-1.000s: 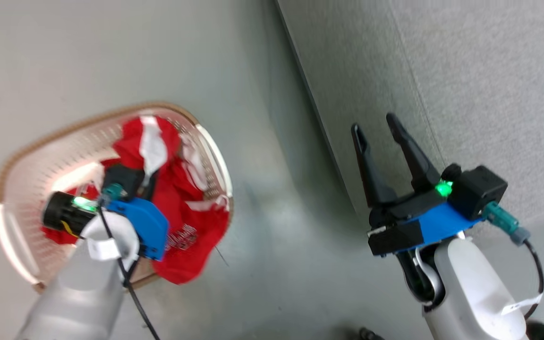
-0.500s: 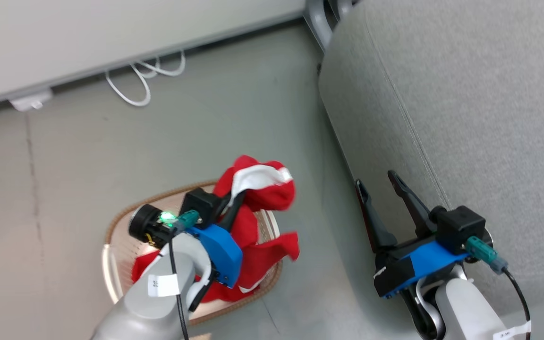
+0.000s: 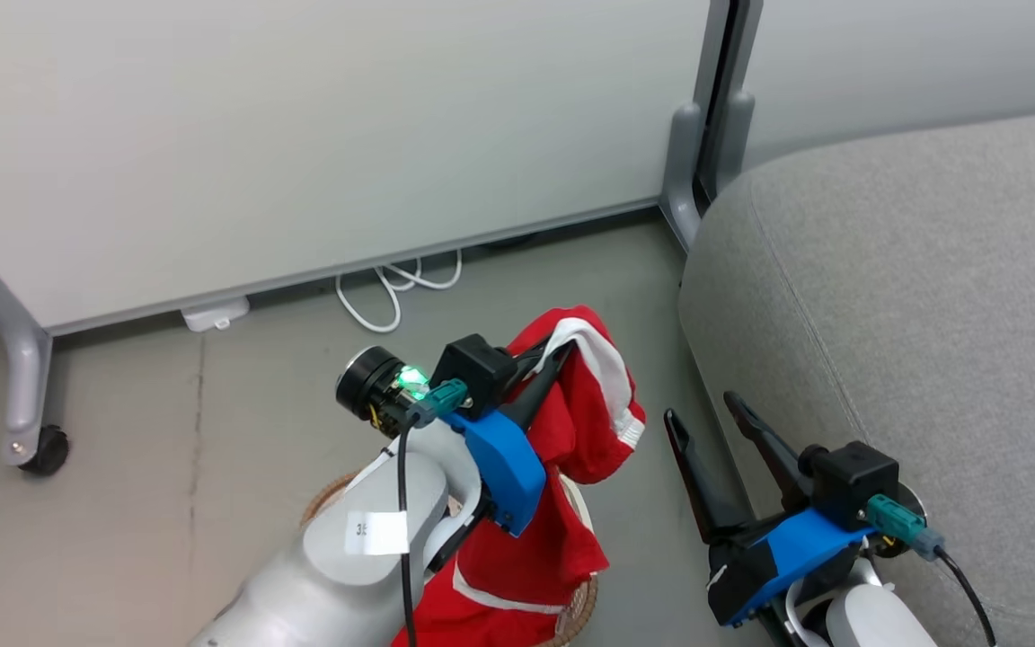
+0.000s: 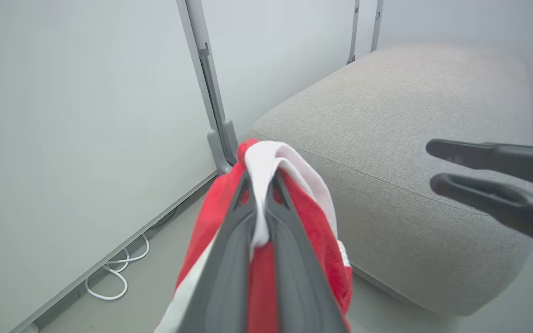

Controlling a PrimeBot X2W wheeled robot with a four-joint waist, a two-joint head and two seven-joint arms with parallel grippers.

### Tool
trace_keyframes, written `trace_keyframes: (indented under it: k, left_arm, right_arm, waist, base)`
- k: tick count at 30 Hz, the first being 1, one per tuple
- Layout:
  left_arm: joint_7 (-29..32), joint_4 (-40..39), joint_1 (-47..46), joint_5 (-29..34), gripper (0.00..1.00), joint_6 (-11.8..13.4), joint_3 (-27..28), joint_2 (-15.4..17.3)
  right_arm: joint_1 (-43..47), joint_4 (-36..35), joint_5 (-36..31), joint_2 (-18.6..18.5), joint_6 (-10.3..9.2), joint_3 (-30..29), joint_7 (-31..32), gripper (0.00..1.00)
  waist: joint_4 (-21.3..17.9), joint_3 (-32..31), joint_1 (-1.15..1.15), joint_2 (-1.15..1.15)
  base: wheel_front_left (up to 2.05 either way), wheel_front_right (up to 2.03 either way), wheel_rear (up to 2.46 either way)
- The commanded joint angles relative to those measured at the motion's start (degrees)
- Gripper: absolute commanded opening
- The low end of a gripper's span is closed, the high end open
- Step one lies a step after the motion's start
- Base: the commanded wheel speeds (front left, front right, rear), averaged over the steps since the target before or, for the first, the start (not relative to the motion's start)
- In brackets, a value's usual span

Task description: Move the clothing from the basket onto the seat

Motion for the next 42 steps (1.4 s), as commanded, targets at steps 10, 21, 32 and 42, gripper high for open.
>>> trace_keyframes:
  k: [10,21,32,42]
  left_arm:
    - [1.14,-0.58,-7.11,-4.41,0.0,-0.09,-5.13,-0.47]
    - [0.72,0.46,-9.37,-7.97,0.0,-0.08,-8.97,-0.85]
    - [0.19,1.17,-10.45,-10.41,0.0,-0.08,-11.59,-0.99]
    - [-0.05,0.98,-11.09,-11.98,0.0,-0.08,-14.04,-1.1]
  right_arm:
    - [2.22,-1.06,0.28,-0.16,0.01,0.81,1.44,1.0]
    - [2.09,-1.53,0.09,-0.16,0.01,1.71,2.1,1.0]
    - [-2.83,1.65,-2.09,-0.16,0.01,1.76,4.59,1.0]
    - [-10.98,10.59,-5.17,-0.16,0.01,2.17,6.12,1.0]
  waist:
    - [1.56,-3.05,0.01,-0.01]
    - [1.28,-3.3,0.01,-0.01]
    - [1.62,-2.81,0.01,-0.01]
    - [2.46,-1.76,0.01,-0.01]
  base:
    - [0.0,0.0,0.0]
    - [0.0,0.0,0.0]
    - [0.0,0.0,0.0]
    - [0.0,0.0,0.0]
